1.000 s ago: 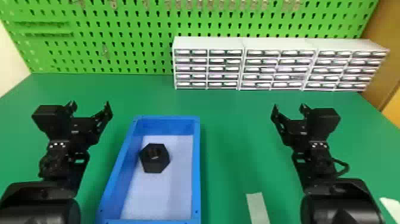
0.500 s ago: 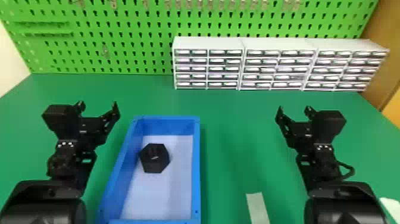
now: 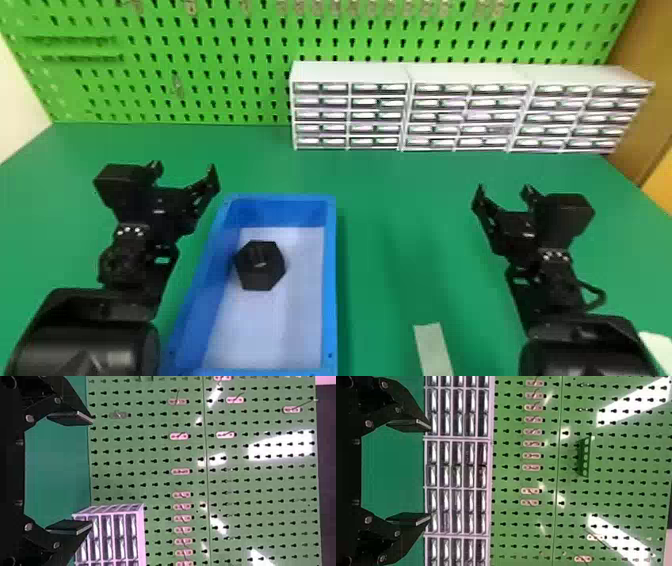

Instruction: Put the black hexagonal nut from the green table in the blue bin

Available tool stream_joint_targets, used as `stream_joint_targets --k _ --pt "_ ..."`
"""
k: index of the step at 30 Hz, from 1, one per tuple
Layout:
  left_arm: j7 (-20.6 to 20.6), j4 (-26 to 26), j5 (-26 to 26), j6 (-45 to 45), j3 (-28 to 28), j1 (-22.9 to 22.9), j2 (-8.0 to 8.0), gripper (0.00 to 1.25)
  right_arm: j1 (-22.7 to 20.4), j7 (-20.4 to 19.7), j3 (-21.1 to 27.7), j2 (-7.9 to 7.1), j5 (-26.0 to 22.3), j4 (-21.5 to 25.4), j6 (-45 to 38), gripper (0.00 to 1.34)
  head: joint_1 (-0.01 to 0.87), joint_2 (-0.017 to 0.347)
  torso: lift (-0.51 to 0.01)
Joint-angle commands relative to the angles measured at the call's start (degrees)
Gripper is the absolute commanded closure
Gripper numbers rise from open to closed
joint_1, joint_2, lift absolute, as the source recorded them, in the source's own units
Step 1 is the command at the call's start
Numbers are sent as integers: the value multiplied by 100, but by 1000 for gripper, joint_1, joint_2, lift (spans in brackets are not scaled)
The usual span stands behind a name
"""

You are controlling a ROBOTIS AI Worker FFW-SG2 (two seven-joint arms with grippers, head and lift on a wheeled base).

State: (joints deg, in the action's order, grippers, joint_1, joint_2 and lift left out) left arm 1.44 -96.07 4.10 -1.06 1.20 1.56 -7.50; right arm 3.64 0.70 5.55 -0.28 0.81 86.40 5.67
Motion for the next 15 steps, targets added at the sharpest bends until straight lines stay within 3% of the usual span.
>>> stream_joint_targets --k 1,15 --pt "6 0 -76 -105 -155 81 3 341 -83 0 86 -69 -46 9 31 472 686 52 -97" --pt "6 0 -76 -149 -181 125 3 341 -74 0 95 -122 -72 9 40 472 686 52 -97"
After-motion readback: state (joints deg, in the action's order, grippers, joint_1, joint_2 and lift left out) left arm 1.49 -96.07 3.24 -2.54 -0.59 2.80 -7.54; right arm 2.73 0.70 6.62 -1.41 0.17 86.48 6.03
